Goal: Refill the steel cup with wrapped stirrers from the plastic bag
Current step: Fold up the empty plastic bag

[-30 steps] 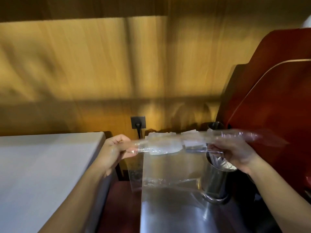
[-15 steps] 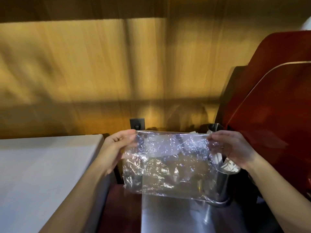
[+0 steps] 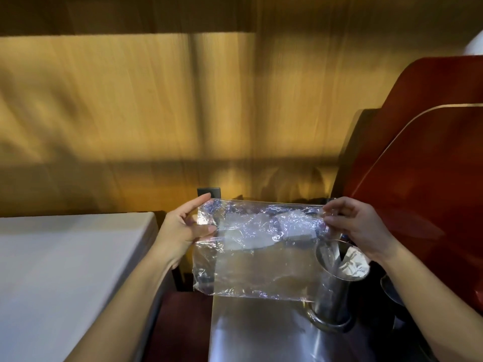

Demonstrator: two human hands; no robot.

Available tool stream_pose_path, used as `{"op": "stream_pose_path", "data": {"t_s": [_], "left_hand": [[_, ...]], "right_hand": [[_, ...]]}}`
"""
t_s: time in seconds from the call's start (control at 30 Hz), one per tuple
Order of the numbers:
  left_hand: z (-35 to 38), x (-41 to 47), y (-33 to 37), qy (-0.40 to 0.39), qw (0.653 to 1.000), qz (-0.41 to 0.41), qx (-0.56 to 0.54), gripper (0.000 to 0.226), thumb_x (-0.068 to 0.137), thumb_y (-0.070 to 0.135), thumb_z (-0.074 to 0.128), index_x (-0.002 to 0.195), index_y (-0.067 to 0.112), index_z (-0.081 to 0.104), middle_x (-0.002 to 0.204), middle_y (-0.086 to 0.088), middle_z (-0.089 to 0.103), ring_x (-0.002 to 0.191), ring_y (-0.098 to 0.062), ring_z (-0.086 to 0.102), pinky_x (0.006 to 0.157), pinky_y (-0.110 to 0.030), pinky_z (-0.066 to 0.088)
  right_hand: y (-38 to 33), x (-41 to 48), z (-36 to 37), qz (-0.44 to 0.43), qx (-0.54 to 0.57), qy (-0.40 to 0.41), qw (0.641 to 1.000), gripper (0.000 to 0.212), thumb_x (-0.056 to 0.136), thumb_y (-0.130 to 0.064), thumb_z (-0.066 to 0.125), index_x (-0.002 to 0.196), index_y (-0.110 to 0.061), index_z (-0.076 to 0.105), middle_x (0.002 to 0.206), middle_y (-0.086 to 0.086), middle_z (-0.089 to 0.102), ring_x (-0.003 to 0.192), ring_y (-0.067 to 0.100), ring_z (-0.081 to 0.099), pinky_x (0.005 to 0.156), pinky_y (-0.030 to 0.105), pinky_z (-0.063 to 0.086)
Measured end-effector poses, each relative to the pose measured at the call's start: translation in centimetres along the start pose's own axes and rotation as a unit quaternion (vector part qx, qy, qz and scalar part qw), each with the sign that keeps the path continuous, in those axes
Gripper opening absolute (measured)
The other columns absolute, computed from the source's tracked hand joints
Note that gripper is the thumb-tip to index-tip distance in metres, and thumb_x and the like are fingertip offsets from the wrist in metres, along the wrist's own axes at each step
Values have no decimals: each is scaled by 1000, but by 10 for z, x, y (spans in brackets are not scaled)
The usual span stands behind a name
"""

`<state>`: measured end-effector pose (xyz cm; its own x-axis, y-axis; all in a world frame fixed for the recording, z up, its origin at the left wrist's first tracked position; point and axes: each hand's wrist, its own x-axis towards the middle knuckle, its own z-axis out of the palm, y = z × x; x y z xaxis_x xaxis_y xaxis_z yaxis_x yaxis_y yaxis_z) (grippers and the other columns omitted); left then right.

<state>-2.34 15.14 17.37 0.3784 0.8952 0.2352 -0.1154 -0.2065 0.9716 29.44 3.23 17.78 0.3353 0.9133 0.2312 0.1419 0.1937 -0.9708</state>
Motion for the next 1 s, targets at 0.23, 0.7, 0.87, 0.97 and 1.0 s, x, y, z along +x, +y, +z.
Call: {"op": "stream_pose_path", "data": {"t_s": [0.23,0.7,0.87,0.97,1.0], "left_hand": [[7,2,15,-30,998,37,48,71,63,-21,68,122,17,58,91,-1,49,75,1,56,64,-18,56],[45,-2,57,-165,926,183,285,71,73,1,74,113,55,52,108,24,56,92,3,55,71,-12,48],[-5,6,50,28,991,92,-90,32,76,31,67,107,32,62,108,2,66,90,-11,64,74,-25,55],[-12,-1,19,-13,952,-96,-291,51,75,57,55,104,15,61,103,-11,69,90,-21,68,81,-34,55],[-6,-5,7,-28,947,-134,-292,57,74,62,51,102,14,61,100,-13,69,89,-23,67,83,-35,53]], "right_hand": [[-3,7,-8,-53,-191,17,980,15,77,-6,69,86,-19,68,97,0,61,91,11,57,76,21,44],[-42,13,41,25,-226,-356,906,10,77,-7,69,84,-12,66,77,5,72,77,23,69,76,31,56],[-47,11,28,-27,-107,-254,961,14,68,-14,74,79,-11,67,73,7,73,71,22,69,65,26,56],[-45,11,23,-38,-40,-201,978,18,61,-17,75,77,-12,68,70,6,73,67,20,68,61,26,56],[-42,11,24,-37,-21,-189,981,18,61,-16,75,77,-12,68,70,6,73,66,20,68,60,27,56]]}}
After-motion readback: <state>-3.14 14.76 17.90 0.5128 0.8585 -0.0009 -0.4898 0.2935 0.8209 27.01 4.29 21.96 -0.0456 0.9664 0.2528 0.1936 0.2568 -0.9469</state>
